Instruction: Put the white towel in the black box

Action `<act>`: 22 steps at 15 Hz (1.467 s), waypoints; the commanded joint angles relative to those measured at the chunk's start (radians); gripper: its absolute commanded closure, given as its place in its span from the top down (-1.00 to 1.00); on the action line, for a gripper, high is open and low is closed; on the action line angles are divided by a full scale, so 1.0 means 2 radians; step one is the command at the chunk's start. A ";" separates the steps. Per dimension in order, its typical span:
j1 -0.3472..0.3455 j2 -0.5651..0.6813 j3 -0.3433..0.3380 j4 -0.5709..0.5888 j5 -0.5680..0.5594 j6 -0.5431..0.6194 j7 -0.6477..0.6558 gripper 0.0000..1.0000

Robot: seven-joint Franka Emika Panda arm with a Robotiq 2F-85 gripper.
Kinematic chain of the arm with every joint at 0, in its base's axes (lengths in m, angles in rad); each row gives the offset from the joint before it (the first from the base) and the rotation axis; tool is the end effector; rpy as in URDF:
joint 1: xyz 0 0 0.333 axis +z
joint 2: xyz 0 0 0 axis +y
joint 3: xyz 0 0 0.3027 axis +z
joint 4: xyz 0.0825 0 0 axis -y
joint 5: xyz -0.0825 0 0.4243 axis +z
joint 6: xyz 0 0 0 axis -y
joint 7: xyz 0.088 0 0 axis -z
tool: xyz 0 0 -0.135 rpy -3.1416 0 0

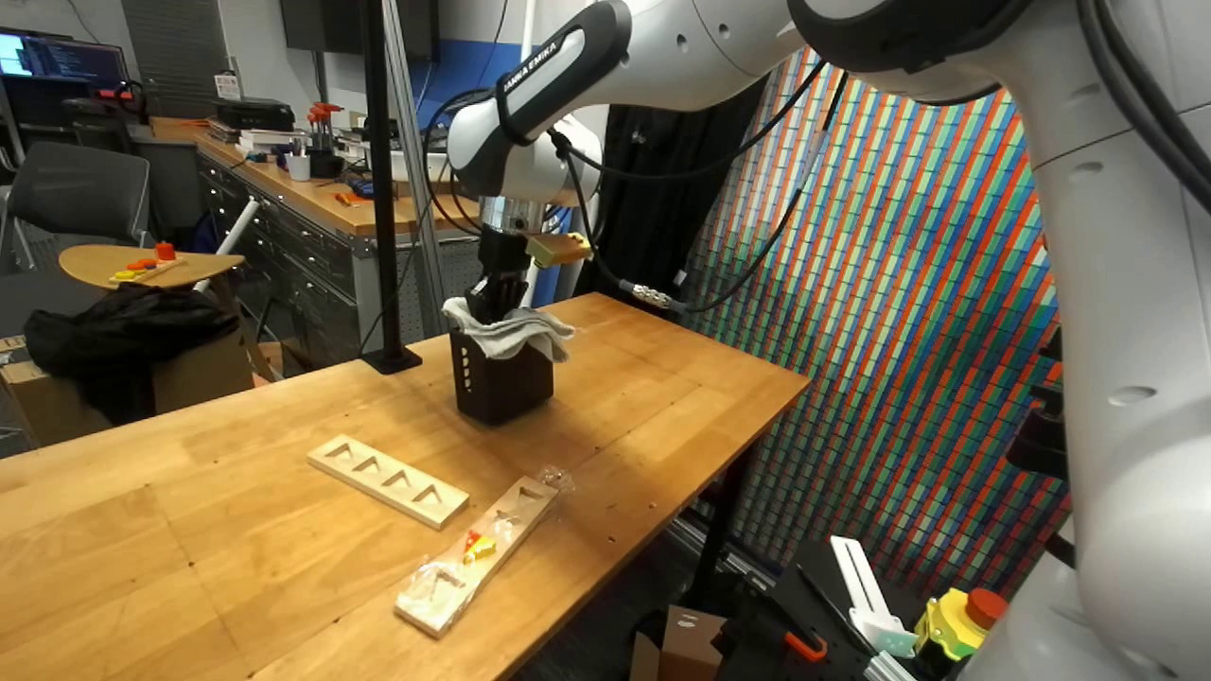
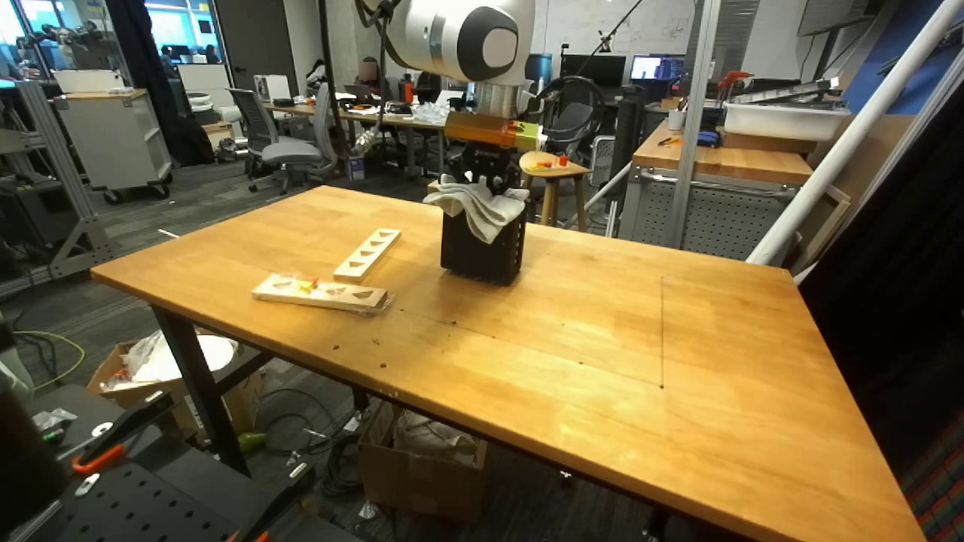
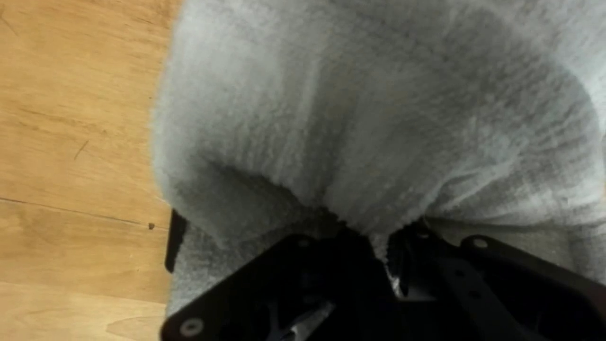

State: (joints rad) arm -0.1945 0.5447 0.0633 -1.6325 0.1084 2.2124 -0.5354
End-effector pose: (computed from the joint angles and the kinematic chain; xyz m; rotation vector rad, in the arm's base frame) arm 0.7102 -0.0913 0.2444 -2.9958 -0.5005 -0.1111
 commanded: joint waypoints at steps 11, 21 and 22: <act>0.007 -0.048 -0.001 -0.044 -0.007 0.008 -0.006 -0.75; 0.008 -0.061 -0.003 -0.055 -0.007 0.007 -0.004 -0.04; 0.008 -0.063 -0.003 -0.056 -0.007 0.006 -0.004 0.10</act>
State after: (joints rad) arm -0.1835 0.4621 0.0632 -1.7082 0.1021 2.2126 -0.5374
